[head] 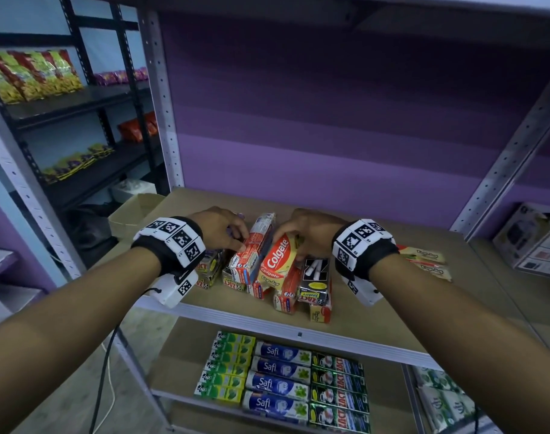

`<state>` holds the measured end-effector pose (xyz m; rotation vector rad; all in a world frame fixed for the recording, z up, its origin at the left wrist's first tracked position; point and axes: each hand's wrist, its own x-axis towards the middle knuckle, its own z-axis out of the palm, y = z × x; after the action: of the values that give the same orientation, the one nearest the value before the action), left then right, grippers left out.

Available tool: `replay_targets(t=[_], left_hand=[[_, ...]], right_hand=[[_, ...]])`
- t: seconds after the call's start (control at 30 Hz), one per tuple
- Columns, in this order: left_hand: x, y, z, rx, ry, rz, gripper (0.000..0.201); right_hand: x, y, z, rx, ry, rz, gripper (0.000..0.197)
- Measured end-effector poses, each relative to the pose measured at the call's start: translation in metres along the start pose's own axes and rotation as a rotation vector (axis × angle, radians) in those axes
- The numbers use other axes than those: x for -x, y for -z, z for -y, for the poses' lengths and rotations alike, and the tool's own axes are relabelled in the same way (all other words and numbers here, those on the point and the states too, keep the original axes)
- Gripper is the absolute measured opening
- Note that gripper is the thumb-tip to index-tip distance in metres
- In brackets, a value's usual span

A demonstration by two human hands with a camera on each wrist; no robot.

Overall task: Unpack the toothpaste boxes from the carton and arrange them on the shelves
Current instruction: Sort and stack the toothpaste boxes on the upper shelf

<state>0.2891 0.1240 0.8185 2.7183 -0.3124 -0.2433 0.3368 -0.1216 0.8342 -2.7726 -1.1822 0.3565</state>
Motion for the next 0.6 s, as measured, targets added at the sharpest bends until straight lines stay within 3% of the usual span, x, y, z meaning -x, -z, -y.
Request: replay_targets(t=[0.13, 0.23, 0.37, 0.6], left_hand=[[-0.003, 0.002, -0.003, -0.030, 0.007, 0.005, 0.029], [-0.008, 0.004, -0.014, -0.041, -0.011, 0.011, 0.024], [-0.021, 0.000, -0.039, -0.040, 0.020, 0.006, 0.018], [-0.044, -0.015, -0.083, -0.020, 0.036, -0.012, 0.006]], right_hand=[[0.017, 0.010, -0.005, -0.214, 0.030, -0.095, 0.041], [0.030, 0.014, -0.009, -0.290, -0.006, -0.253, 0.047], [0.058, 0.026, -0.013, -0.526, -0.004, -0.346, 0.051], [0.112, 0.036, -0.029, -0.447, -0.037, -0.411, 0.052]])
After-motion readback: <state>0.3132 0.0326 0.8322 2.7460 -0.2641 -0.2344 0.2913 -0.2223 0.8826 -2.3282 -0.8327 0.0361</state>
